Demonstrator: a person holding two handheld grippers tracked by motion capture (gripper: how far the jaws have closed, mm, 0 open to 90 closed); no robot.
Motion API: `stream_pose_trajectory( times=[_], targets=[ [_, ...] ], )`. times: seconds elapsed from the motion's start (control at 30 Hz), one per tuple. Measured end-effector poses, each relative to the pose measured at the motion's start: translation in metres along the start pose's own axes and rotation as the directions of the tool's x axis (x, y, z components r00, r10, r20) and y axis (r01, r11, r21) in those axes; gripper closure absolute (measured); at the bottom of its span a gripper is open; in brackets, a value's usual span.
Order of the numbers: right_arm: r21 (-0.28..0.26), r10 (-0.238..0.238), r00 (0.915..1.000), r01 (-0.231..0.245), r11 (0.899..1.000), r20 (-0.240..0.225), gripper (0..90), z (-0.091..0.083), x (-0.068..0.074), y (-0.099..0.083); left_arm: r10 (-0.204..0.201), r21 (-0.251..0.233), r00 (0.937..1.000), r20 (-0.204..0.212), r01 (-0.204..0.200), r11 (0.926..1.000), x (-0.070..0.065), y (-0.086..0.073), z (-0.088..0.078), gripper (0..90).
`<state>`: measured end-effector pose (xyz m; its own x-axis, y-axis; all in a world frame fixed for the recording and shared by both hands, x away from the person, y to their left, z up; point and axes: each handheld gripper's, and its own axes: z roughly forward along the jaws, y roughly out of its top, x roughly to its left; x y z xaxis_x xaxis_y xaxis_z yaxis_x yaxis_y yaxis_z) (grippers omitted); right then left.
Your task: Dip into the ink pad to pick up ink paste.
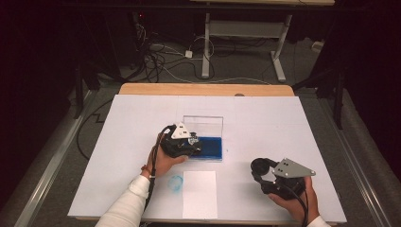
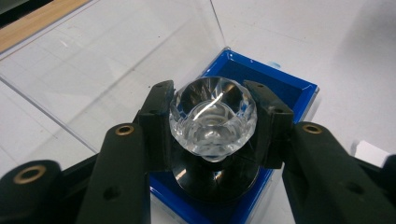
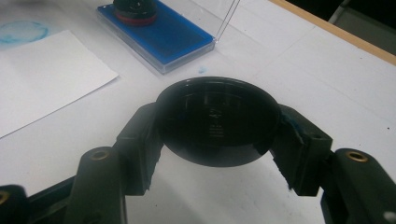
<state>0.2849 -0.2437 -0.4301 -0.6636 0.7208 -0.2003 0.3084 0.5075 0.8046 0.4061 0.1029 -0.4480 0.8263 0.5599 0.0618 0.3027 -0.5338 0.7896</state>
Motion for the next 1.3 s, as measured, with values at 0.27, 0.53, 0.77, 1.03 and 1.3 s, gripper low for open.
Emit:
stream_pose_trajectory(
  times=[0.27, 0.53, 0.77, 1.03, 1.3],
  targets=[
    [0.000, -0.014, 0.9998, 0.014, 1.000, -0.014, 38.5, 0.000, 0.002, 0.001, 0.009, 0.017, 0.9999, -0.007, -0.009, 0.9998, -0.001, 0.003, 0.000, 54.5],
    [-0.004, -0.013, 0.9998, 0.013, 1.000, -0.016, 38.5, -0.001, 0.002, 0.001, -0.016, 0.032, 0.9999, 0.006, 0.015, 0.9994, 0.002, 0.017, -0.002, 54.6],
    [-0.009, -0.013, 0.9997, 0.013, 1.000, -0.023, 38.5, -0.002, 0.002, 0.001, 0.009, 0.022, 0.9999, 0.014, -0.010, 0.9997, 0.002, 0.031, -0.009, 54.5],
    [-0.019, -0.021, 0.9994, 0.020, 1.000, -0.029, 38.5, -0.003, 0.004, 0.003, 0.028, 0.007, 0.9995, 0.015, -0.028, 0.9996, 0.003, 0.038, -0.015, 54.5],
    [-0.023, -0.013, 0.9995, 0.013, 1.000, -0.030, 38.5, -0.004, 0.004, 0.003, 0.060, -0.020, 0.9981, 0.017, -0.060, 0.9980, -0.004, 0.050, -0.021, 54.5]
  ],
)
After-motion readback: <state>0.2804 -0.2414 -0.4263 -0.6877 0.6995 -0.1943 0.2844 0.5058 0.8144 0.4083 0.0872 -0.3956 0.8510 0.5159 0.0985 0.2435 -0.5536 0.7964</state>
